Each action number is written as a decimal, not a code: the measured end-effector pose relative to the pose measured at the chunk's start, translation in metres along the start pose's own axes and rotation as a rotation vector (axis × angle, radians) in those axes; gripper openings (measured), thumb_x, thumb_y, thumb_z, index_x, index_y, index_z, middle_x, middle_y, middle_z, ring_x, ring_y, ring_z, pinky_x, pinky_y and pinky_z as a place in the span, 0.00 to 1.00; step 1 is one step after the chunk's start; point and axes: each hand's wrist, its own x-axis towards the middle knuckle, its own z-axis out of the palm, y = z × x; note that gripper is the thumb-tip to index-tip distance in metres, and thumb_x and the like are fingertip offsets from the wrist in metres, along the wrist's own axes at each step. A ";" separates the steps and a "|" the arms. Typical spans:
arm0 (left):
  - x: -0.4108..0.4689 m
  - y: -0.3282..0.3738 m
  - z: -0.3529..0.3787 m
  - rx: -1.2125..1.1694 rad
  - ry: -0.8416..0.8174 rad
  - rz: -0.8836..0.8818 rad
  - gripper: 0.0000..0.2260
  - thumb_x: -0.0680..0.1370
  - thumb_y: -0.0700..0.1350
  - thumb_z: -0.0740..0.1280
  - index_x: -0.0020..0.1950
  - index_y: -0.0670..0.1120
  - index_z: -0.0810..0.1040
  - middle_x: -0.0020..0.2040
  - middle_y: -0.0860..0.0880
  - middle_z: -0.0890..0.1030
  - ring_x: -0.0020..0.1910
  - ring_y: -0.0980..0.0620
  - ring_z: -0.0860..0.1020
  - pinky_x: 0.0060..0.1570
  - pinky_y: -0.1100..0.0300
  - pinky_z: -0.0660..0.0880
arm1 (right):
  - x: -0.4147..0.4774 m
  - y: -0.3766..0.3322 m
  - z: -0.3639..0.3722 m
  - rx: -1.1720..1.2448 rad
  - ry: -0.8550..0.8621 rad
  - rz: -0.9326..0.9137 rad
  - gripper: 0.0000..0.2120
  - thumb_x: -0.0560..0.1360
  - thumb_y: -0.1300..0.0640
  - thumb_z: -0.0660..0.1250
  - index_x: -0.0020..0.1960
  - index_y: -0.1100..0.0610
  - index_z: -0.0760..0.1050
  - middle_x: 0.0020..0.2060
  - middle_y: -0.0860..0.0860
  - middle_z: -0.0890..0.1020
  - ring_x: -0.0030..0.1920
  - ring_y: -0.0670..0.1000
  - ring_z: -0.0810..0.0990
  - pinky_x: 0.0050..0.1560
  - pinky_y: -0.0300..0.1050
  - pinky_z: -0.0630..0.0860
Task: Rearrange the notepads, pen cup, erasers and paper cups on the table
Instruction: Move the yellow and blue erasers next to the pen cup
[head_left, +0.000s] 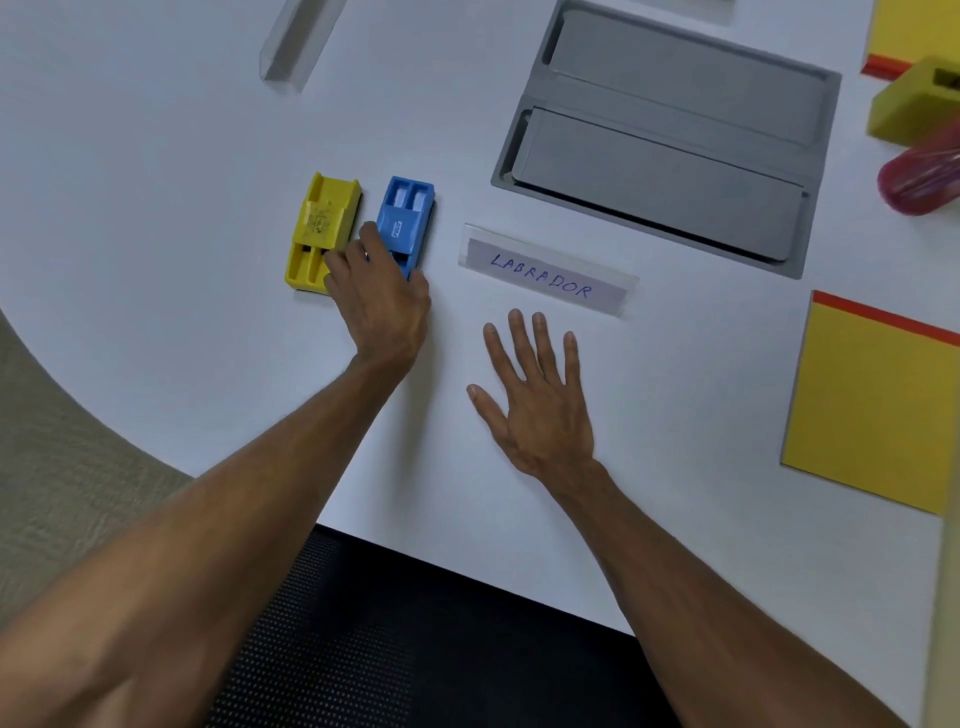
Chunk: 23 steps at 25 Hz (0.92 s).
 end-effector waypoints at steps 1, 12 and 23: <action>0.003 0.000 0.000 -0.008 -0.001 -0.013 0.27 0.77 0.48 0.69 0.73 0.42 0.66 0.66 0.42 0.74 0.65 0.41 0.68 0.61 0.49 0.66 | 0.000 0.000 0.000 0.001 -0.001 0.000 0.33 0.82 0.35 0.46 0.81 0.50 0.45 0.81 0.53 0.46 0.80 0.55 0.42 0.76 0.64 0.48; -0.051 -0.007 -0.051 -0.493 -0.051 0.051 0.36 0.76 0.43 0.72 0.79 0.45 0.57 0.68 0.45 0.72 0.66 0.48 0.71 0.63 0.57 0.71 | -0.003 0.011 -0.020 0.280 0.080 -0.073 0.26 0.80 0.47 0.58 0.74 0.59 0.68 0.76 0.60 0.65 0.77 0.60 0.61 0.72 0.66 0.61; -0.124 0.112 -0.052 -0.309 -0.402 0.884 0.35 0.75 0.37 0.73 0.77 0.39 0.60 0.69 0.39 0.72 0.67 0.42 0.72 0.68 0.44 0.71 | -0.059 0.107 -0.109 0.127 0.460 0.041 0.34 0.72 0.55 0.76 0.74 0.57 0.68 0.69 0.61 0.73 0.70 0.60 0.70 0.70 0.60 0.66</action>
